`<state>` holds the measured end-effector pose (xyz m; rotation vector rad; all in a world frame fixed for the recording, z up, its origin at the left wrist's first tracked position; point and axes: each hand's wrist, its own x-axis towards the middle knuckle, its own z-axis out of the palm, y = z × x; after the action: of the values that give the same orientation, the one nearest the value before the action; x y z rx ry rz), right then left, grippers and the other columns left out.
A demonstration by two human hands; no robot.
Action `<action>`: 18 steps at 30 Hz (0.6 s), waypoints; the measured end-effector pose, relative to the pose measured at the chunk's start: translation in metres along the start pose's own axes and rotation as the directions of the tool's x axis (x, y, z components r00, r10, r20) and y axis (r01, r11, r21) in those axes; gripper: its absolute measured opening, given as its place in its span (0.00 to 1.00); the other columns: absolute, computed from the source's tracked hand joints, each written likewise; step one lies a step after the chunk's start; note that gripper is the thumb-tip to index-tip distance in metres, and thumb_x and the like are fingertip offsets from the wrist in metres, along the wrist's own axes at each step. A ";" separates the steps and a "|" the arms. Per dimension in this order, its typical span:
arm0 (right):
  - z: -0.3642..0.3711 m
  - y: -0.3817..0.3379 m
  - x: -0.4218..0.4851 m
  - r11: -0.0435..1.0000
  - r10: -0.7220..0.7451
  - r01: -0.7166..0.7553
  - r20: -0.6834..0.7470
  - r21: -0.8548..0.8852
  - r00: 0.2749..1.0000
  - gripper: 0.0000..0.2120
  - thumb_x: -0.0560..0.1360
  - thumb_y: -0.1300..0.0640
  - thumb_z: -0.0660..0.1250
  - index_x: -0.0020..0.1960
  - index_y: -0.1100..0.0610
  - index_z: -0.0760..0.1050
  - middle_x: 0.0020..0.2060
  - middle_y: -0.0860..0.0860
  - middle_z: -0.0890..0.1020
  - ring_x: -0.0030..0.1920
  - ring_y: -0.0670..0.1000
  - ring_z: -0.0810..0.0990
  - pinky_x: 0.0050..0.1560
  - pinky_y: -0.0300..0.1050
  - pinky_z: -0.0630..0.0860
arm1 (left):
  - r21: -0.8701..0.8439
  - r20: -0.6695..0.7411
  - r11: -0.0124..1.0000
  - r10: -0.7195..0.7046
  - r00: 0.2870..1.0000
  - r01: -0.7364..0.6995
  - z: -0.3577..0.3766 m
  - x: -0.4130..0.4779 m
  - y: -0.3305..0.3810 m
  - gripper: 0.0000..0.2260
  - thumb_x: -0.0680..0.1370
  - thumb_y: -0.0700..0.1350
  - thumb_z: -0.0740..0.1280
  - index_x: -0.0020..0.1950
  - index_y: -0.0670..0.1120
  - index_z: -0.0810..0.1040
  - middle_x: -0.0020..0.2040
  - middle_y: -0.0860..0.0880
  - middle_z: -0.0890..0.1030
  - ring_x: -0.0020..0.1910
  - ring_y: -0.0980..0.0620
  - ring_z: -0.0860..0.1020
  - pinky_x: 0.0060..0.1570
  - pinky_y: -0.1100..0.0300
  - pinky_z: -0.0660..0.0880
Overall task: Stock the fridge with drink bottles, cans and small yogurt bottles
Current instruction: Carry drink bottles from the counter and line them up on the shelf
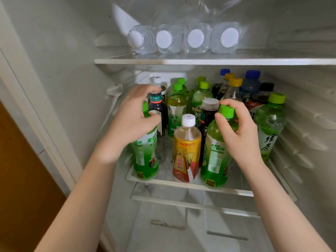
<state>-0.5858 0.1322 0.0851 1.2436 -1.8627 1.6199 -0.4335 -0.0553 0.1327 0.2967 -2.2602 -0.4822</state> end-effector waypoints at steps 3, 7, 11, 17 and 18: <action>0.000 -0.002 0.000 1.000 -0.005 0.005 -0.001 -0.005 1.000 0.12 0.77 0.57 0.64 0.60 0.49 0.71 0.52 0.33 0.74 0.55 0.32 0.72 0.54 0.23 0.65 | -0.130 0.061 0.984 -0.112 0.992 0.119 0.007 -0.015 -0.018 0.28 0.70 0.36 0.68 0.68 0.53 0.68 0.65 0.57 0.68 0.64 0.60 0.67 0.51 0.78 0.65; 0.001 -0.004 0.000 1.000 0.001 -0.001 -0.003 -0.016 1.000 0.12 0.77 0.57 0.64 0.59 0.47 0.70 0.53 0.32 0.74 0.56 0.31 0.71 0.55 0.23 0.65 | -0.283 0.033 0.952 -0.113 0.993 0.118 0.013 -0.015 -0.027 0.25 0.70 0.45 0.71 0.65 0.55 0.69 0.60 0.56 0.75 0.60 0.55 0.75 0.60 0.54 0.73; 0.001 -0.005 -0.002 1.000 0.006 -0.007 -0.011 -0.012 1.000 0.12 0.77 0.57 0.63 0.59 0.47 0.70 0.50 0.29 0.74 0.51 0.32 0.73 0.51 0.23 0.67 | -0.215 -0.064 0.970 -0.126 0.990 0.109 0.042 -0.002 -0.026 0.26 0.71 0.45 0.73 0.67 0.52 0.69 0.64 0.55 0.73 0.61 0.58 0.71 0.61 0.66 0.68; 0.001 -0.008 -0.002 0.999 0.026 -0.026 -0.010 -0.023 1.000 0.12 0.77 0.58 0.64 0.59 0.47 0.70 0.49 0.28 0.75 0.48 0.33 0.74 0.48 0.23 0.68 | -0.298 -0.137 0.942 -0.200 0.970 0.152 0.073 0.016 -0.029 0.29 0.73 0.50 0.72 0.71 0.50 0.66 0.68 0.53 0.71 0.64 0.60 0.68 0.63 0.65 0.64; 0.001 -0.008 -0.002 0.999 0.028 -0.028 -0.011 -0.025 1.000 0.12 0.77 0.58 0.64 0.59 0.47 0.71 0.48 0.29 0.75 0.48 0.33 0.75 0.48 0.23 0.68 | -0.400 -0.122 0.899 -0.246 0.962 0.179 0.075 0.012 -0.030 0.28 0.74 0.50 0.70 0.72 0.52 0.64 0.68 0.57 0.70 0.64 0.61 0.68 0.64 0.66 0.64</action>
<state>-0.5785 0.1322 0.0879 1.2017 -1.8964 1.6092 -0.4959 -0.0681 0.0821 0.3682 -1.9230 -0.9667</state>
